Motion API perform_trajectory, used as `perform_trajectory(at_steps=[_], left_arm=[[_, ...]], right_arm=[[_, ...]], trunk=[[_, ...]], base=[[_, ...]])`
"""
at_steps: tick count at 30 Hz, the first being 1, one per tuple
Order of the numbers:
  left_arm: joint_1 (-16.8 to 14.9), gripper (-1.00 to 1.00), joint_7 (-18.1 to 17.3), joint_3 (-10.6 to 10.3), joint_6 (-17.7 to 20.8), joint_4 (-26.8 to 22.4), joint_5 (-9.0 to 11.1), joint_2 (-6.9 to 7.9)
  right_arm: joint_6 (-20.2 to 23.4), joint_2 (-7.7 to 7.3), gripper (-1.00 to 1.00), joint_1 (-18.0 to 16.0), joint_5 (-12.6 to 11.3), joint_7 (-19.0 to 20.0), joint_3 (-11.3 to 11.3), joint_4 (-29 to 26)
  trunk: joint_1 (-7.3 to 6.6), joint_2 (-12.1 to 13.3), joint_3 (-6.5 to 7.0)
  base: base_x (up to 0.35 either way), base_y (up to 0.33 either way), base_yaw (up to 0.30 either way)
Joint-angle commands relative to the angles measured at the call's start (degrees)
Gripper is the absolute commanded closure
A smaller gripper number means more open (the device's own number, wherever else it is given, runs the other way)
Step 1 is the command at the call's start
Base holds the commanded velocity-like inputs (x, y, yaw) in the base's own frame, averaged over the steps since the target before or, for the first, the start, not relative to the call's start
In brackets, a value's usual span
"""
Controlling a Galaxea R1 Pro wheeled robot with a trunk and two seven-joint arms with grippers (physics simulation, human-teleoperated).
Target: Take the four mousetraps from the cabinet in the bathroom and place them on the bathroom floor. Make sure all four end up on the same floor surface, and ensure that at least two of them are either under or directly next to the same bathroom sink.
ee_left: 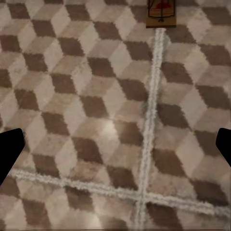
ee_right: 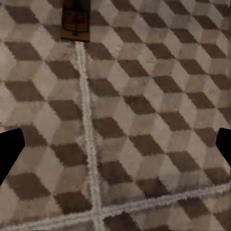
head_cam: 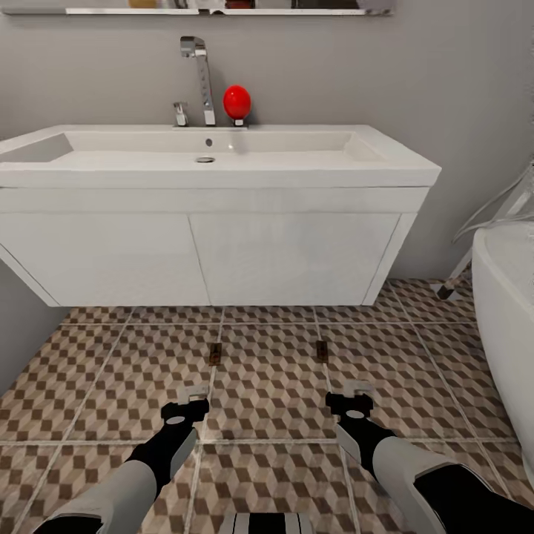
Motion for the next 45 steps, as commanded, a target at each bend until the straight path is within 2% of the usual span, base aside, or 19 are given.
perform_trajectory(at_steps=[1, 5, 11, 15, 23, 32, 45], left_arm=[[-0.01, -1.00, 0.24, -0.10, 0.07, 0.34, 0.29, 0.04], [0.01, -1.00, 0.32, -0.03, 0.12, 1.73, 1.79, 0.25], [0.02, -1.00, 0.29, -0.05, 0.11, 4.38, 4.37, 0.68], [0.02, -1.00, 0.19, -0.06, 0.00, 8.97, 5.69, 0.87], [0.02, -1.00, 0.13, -0.05, -0.13, 13.70, 6.91, 1.38], [0.06, -1.00, 0.13, -0.06, -0.11, 16.01, 8.05, 2.49], [0.16, -1.00, 0.05, -0.06, -0.11, 17.28, 9.26, 3.14]], right_arm=[[-0.24, 0.03, -1.00, -0.03, -0.03, -0.17, 0.45, 0.08], [-0.13, 0.08, -1.00, 0.03, 2.22, -0.22, 0.41, 0.22], [-0.11, 0.10, -1.00, 0.27, 3.20, -0.17, 0.39, 1.41], [-0.20, 0.10, -1.00, 0.40, 3.51, -0.16, 0.39, 3.48], [-0.21, 0.05, -1.00, 1.68, 3.62, -0.14, 0.36, 4.42], [-0.19, 0.01, -1.00, 3.65, 3.62, -0.15, 0.33, 4.59], [-0.15, 0.00, -1.00, 5.42, 3.64, -0.11, 0.35, 4.61]], trunk=[[-0.03, 0.00, 0.19], [-0.14, 0.05, 1.07], [-0.29, 0.13, 2.40], [-0.39, 0.19, 3.29], [-0.60, 0.30, 5.06], [-0.83, 0.42, 7.06], [-1.17, 0.59, 9.94]], base=[[0.000, 0.000, 0.000], [0.000, 0.000, 0.000], [0.000, 0.000, 0.000], [0.000, 0.000, 0.000], [0.000, 0.000, 0.000], [0.000, 0.000, 0.000], [0.000, 0.000, 0.000]])
